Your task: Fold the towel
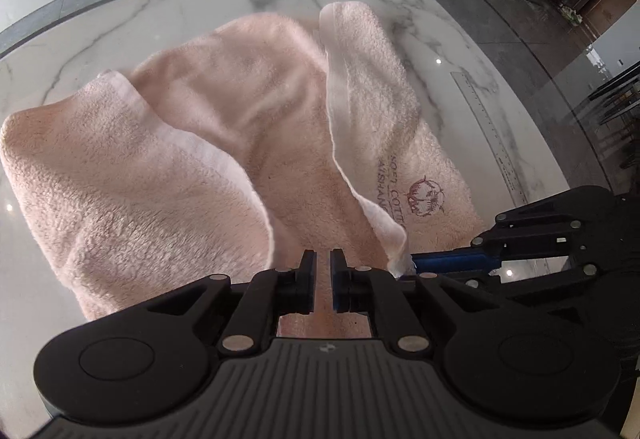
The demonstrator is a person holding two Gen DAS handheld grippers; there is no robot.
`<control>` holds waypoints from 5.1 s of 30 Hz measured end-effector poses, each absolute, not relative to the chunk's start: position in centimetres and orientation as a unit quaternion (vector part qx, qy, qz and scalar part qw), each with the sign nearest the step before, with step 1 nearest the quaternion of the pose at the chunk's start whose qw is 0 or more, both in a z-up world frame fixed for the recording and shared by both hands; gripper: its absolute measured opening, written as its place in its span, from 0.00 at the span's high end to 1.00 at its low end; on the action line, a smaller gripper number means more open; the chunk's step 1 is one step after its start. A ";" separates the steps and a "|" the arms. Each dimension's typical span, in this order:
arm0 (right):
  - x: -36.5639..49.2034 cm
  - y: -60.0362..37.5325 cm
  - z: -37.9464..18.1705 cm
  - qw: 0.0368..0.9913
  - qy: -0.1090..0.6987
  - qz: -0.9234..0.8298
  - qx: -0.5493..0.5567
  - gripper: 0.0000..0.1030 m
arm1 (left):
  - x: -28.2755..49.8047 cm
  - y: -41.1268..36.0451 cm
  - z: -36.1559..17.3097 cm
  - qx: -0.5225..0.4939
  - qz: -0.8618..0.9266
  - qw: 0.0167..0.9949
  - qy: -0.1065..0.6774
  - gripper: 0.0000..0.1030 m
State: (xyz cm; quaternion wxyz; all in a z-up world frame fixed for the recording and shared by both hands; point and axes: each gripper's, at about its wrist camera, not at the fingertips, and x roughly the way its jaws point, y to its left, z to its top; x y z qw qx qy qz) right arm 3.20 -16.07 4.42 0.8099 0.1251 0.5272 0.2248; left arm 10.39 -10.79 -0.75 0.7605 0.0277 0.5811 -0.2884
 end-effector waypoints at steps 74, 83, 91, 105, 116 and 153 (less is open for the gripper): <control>2.9 -13.4 3.8 0.767 0.528 0.349 0.105 0.89 | 14.3 -11.0 -2.6 -0.041 -0.305 0.665 0.680 0.60; 3.3 -12.7 2.5 0.764 0.536 0.345 0.105 0.89 | 13.9 -11.6 -3.6 -0.006 -0.284 0.671 0.685 0.80; 3.3 -12.6 2.1 0.763 0.537 0.344 0.106 0.86 | 13.5 -11.8 -3.6 0.011 -0.279 0.692 0.666 0.95; -0.7 -14.5 5.6 0.790 0.550 0.261 0.072 0.53 | 15.1 -9.9 2.2 -0.052 -0.280 0.741 0.608 0.96; -3.1 -15.4 4.6 0.809 0.563 0.123 0.116 0.46 | 14.6 -9.6 10.6 -0.094 -0.276 0.791 0.538 0.96; -6.2 -12.3 1.0 0.796 0.514 0.011 0.318 0.96 | 13.8 -7.5 21.5 -0.099 -0.266 0.836 0.470 0.96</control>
